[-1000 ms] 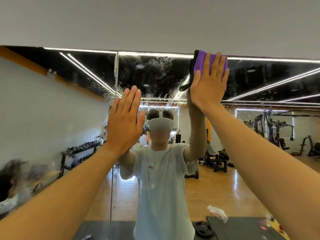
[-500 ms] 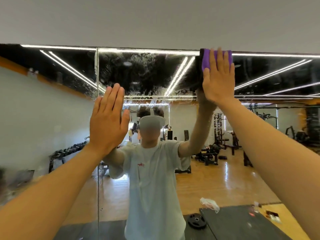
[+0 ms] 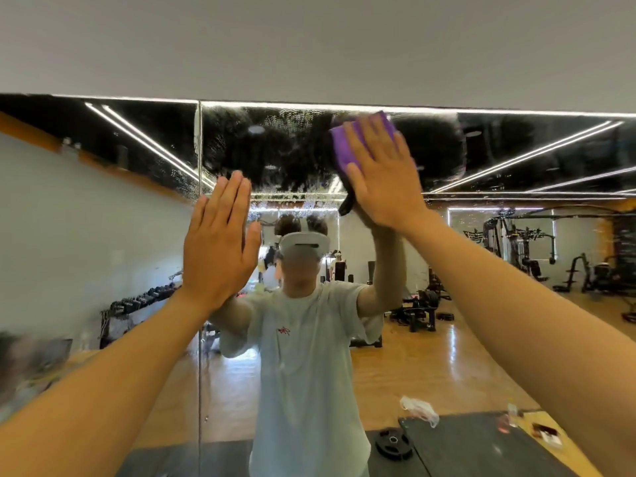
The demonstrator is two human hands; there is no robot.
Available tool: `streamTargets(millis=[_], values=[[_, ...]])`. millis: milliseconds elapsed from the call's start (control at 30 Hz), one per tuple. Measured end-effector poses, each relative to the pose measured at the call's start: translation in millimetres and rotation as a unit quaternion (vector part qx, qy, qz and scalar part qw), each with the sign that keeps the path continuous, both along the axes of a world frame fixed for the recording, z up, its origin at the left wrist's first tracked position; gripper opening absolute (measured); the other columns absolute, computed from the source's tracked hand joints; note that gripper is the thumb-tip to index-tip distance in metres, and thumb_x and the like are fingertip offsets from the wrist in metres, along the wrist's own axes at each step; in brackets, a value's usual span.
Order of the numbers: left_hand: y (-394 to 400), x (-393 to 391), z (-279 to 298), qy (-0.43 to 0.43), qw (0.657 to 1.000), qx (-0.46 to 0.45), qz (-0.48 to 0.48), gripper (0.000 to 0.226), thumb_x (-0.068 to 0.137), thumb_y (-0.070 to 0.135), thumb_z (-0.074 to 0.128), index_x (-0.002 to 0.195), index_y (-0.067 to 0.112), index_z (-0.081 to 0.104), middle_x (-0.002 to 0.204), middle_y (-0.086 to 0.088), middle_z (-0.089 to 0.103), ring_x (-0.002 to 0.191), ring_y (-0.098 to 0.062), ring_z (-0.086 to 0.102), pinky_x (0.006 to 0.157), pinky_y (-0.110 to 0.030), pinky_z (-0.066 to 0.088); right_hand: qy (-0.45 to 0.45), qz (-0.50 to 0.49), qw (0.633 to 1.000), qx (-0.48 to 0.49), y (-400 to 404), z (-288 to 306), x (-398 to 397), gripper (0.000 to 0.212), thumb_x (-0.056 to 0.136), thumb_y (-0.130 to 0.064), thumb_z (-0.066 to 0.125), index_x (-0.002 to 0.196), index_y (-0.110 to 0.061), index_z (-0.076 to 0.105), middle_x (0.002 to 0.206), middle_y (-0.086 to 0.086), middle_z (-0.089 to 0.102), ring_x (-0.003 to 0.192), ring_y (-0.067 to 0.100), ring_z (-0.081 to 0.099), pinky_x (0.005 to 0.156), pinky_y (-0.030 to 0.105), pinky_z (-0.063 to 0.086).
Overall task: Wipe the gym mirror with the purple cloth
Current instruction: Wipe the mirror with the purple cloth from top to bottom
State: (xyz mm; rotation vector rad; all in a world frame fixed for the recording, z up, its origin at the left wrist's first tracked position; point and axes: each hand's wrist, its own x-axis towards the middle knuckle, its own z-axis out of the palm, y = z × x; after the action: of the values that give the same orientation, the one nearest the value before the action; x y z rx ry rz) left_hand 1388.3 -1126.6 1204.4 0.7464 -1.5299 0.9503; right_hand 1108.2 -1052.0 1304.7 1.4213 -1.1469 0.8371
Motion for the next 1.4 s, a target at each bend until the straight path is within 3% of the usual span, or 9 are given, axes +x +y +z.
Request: streamTargets(millis=[167, 333, 467, 600, 767, 1000, 1133, 1200, 1400], values=[[-1, -1, 0, 0.003, 1.000, -0.004, -0.002, 0.064, 0.110, 0.036, 0.031, 0.167, 0.010, 0.020, 0.175, -0.007, 0.017, 0.163, -0.020, 0.009, 0.131, -0.051, 0.015, -0.188, -0.012, 0.982, -0.019, 28, 19, -75, 0.065, 0.109, -0.043, 0.012, 0.167, -0.016, 0.000, 0.175, 0.010, -0.004, 0.161, 0.027, -0.006, 0.130, 0.047, -0.002], [-2, -3, -1, 0.008, 1.000, -0.006, -0.013, 0.064, 0.109, 0.036, 0.032, 0.167, 0.011, 0.021, 0.175, -0.007, 0.017, 0.163, -0.020, 0.009, 0.131, -0.052, 0.015, -0.256, -0.012, 0.966, -0.028, 24, 17, -65, 0.066, 0.109, -0.044, 0.014, 0.166, -0.015, -0.001, 0.174, 0.011, -0.006, 0.161, 0.028, -0.008, 0.130, 0.048, -0.003], [-3, -2, -1, 0.008, 1.000, -0.011, -0.015, 0.065, 0.109, 0.038, 0.030, 0.167, 0.010, 0.022, 0.175, -0.007, 0.018, 0.163, -0.019, 0.009, 0.131, -0.052, 0.015, -0.124, -0.003, 0.992, -0.015, 9, 8, -15, 0.065, 0.109, -0.045, 0.018, 0.166, -0.015, 0.003, 0.174, 0.012, -0.002, 0.161, 0.029, -0.004, 0.130, 0.047, -0.006], [0, -2, -2, 0.005, 1.000, -0.011, 0.000, 0.065, 0.109, 0.039, 0.028, 0.167, 0.009, 0.021, 0.175, -0.008, 0.018, 0.163, -0.021, 0.010, 0.132, -0.050, 0.014, -0.025, -0.003, 1.000, -0.013, -4, -29, 34, 0.065, 0.110, -0.043, 0.017, 0.167, -0.013, 0.010, 0.174, 0.014, 0.004, 0.161, 0.031, 0.000, 0.130, 0.051, 0.003], [0, -1, -1, 0.001, 1.000, -0.006, 0.001, 0.065, 0.109, 0.038, 0.030, 0.167, 0.010, 0.021, 0.175, -0.008, 0.018, 0.163, -0.019, 0.008, 0.132, -0.048, 0.012, 0.060, -0.005, 0.998, 0.005, 0, -51, 7, 0.062, 0.111, -0.044, 0.023, 0.167, -0.016, 0.014, 0.174, 0.010, 0.008, 0.162, 0.025, 0.002, 0.131, 0.047, 0.005], [0, -2, -2, 0.008, 1.000, -0.005, 0.005, 0.065, 0.109, 0.037, 0.031, 0.167, 0.010, 0.020, 0.175, -0.008, 0.018, 0.163, -0.020, 0.007, 0.132, -0.048, 0.011, -0.206, -0.017, 0.978, -0.028, 33, -42, -105, 0.067, 0.107, -0.046, 0.014, 0.167, -0.016, 0.006, 0.175, 0.010, -0.001, 0.161, 0.026, -0.003, 0.130, 0.053, 0.007], [-1, -3, -3, 0.015, 1.000, -0.007, -0.001, 0.066, 0.108, 0.037, 0.033, 0.167, 0.011, 0.020, 0.175, -0.008, 0.017, 0.163, -0.019, 0.007, 0.132, -0.048, 0.012, -0.288, -0.015, 0.956, -0.045, 29, -41, -90, 0.068, 0.108, -0.046, 0.016, 0.167, -0.015, 0.004, 0.175, 0.011, -0.001, 0.161, 0.029, -0.003, 0.130, 0.053, 0.005], [-1, -4, -2, 0.016, 1.000, -0.011, -0.003, 0.066, 0.108, 0.037, 0.033, 0.168, 0.011, 0.019, 0.175, -0.008, 0.017, 0.163, -0.020, 0.008, 0.132, -0.048, 0.012, -0.259, -0.005, 0.965, -0.048, 19, -44, -54, 0.068, 0.109, -0.046, 0.018, 0.167, -0.015, 0.004, 0.174, 0.012, -0.001, 0.161, 0.029, -0.003, 0.130, 0.053, 0.004], [0, -2, -2, 0.015, 1.000, -0.013, 0.009, 0.065, 0.109, 0.036, 0.035, 0.168, 0.011, 0.019, 0.175, -0.008, 0.017, 0.163, -0.021, 0.009, 0.132, -0.048, 0.013, -0.021, 0.031, 0.999, -0.010, -13, -96, 75, 0.064, 0.109, -0.044, 0.028, 0.166, -0.016, 0.020, 0.173, 0.014, 0.012, 0.161, 0.032, 0.007, 0.129, 0.053, 0.007]])
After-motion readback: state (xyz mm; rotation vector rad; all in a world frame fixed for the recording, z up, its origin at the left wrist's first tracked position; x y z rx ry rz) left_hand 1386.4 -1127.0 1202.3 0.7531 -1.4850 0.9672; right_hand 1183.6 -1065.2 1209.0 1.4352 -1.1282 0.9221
